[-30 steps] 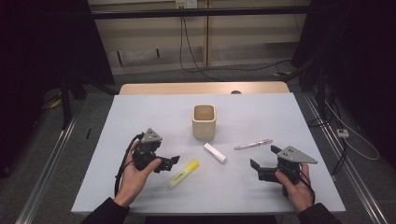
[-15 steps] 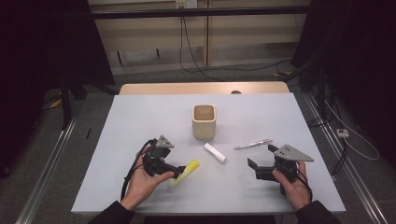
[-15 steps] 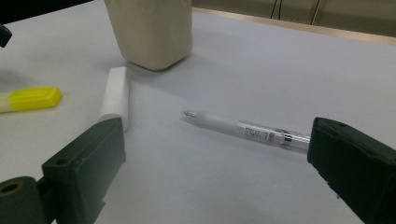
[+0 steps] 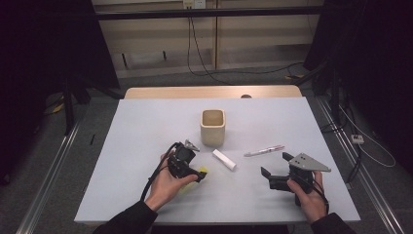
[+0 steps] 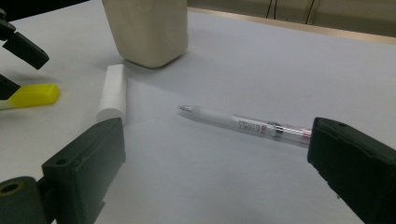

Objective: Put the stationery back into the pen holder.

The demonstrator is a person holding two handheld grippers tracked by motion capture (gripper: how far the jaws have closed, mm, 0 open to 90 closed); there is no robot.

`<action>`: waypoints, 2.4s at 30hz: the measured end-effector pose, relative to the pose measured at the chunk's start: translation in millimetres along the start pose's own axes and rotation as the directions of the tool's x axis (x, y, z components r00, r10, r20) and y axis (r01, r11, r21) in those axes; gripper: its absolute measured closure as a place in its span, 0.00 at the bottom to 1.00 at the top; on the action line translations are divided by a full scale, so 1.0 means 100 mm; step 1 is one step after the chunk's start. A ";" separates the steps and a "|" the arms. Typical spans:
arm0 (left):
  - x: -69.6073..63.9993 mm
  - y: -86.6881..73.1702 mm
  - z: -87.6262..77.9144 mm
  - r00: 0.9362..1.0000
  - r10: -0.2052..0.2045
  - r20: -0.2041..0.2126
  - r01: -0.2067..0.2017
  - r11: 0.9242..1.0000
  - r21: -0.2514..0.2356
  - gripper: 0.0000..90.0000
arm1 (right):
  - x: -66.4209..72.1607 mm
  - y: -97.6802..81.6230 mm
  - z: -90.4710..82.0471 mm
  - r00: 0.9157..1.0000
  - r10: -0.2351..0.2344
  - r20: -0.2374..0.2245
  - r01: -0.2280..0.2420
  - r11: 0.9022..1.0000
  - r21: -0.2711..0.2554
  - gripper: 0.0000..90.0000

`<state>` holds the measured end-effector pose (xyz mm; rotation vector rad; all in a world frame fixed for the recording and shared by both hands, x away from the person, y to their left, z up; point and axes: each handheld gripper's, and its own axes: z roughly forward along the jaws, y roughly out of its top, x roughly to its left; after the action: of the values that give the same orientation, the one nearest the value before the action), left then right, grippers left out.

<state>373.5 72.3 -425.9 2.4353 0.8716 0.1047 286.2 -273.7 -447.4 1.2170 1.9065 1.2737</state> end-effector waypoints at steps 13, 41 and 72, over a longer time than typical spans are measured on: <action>-0.07 -0.04 0.07 1.000 -0.016 -0.015 0.016 1.000 0.017 0.55 | 0.01 0.00 -0.01 1.000 -0.014 -0.004 0.014 1.000 -0.002 0.05; -0.14 0.01 0.08 0.999 -0.029 -0.042 0.031 0.998 0.054 0.75 | 0.01 0.00 -0.02 1.000 -0.016 -0.003 0.016 1.000 -0.003 0.05; 0.04 0.03 -0.18 0.993 -0.060 0.105 0.074 0.989 -0.128 0.75 | 0.01 0.01 -0.02 1.000 -0.008 -0.005 0.008 1.000 -0.006 0.05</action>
<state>374.0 81.7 -409.1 2.2657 0.8728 0.0141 283.9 -273.3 -445.8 1.2032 1.9080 1.2789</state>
